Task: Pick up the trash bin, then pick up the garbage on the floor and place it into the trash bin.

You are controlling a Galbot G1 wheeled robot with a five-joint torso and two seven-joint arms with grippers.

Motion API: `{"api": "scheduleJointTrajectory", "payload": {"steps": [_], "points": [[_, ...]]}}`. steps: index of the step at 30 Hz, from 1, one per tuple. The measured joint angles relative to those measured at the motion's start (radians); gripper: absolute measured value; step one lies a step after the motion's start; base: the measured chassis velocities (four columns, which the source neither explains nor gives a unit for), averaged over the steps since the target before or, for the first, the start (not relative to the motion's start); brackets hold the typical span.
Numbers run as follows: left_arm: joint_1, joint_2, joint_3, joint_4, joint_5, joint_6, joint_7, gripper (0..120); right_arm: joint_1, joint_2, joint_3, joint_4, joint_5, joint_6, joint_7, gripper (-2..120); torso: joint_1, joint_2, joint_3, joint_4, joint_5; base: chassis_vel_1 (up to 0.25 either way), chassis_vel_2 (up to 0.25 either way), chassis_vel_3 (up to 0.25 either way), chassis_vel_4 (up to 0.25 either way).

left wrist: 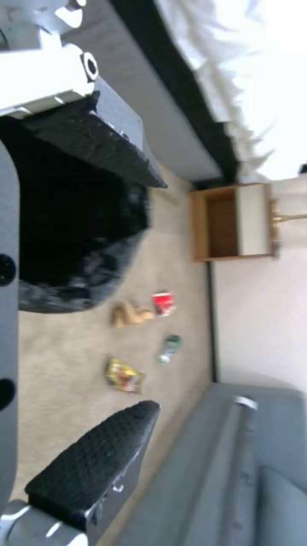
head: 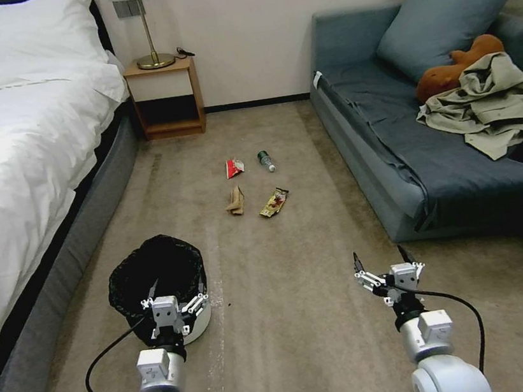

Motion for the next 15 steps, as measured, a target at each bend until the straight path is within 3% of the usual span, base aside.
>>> {"api": "scheduleJointTrajectory", "payload": {"steps": [1, 6, 9, 11, 12, 13, 15], "points": [[0.006, -0.001, -0.001, -0.005, -0.003, -0.043, 0.001, 100, -0.020, 0.007, 0.029, 0.014, 0.009, 0.042, -0.021, 100, 0.000, 0.000, 0.000, -0.0002, -0.0002, 0.000, 0.000, 0.000, 0.000], [0.010, -0.002, -0.002, -0.008, -0.006, -0.082, 0.002, 100, -0.036, 0.013, 0.054, 0.024, 0.019, 0.080, -0.047, 100, 0.000, 0.000, 0.000, 0.0002, 0.0003, 0.000, 0.000, 0.000, 0.000], [0.017, -0.006, -0.005, -0.015, -0.013, -0.155, 0.005, 100, -0.068, 0.026, 0.105, 0.047, 0.039, 0.154, -0.093, 100, 0.000, 0.000, 0.000, -0.0005, -0.0003, 0.000, 0.000, 0.000, 0.000], [0.019, -0.006, -0.005, -0.015, -0.015, -0.162, 0.007, 100, -0.071, 0.027, 0.108, 0.049, 0.040, 0.161, -0.101, 100, 0.000, 0.000, 0.000, 0.0002, 0.0002, 0.000, 0.000, 0.000, 0.000], [0.024, -0.006, -0.009, -0.020, -0.024, -0.202, 0.007, 100, -0.084, 0.033, 0.134, 0.061, 0.049, 0.196, -0.125, 100, 0.000, 0.000, 0.000, 0.0002, 0.0000, 0.000, 0.000, 0.000, 0.000], [0.024, -0.006, -0.009, -0.020, -0.024, -0.202, 0.007, 100, -0.084, 0.033, 0.134, 0.061, 0.049, 0.196, -0.125, 100, 0.000, 0.000, 0.000, 0.0002, 0.0000, 0.000, 0.000, 0.000, 0.000], [0.038, -0.009, -0.017, -0.033, -0.043, -0.298, 0.015, 100, -0.120, 0.050, 0.195, 0.092, 0.071, 0.287, -0.190, 100, 0.000, 0.000, 0.000, -0.0001, 0.0000, 0.000, 0.000, 0.000, 0.000]]}}
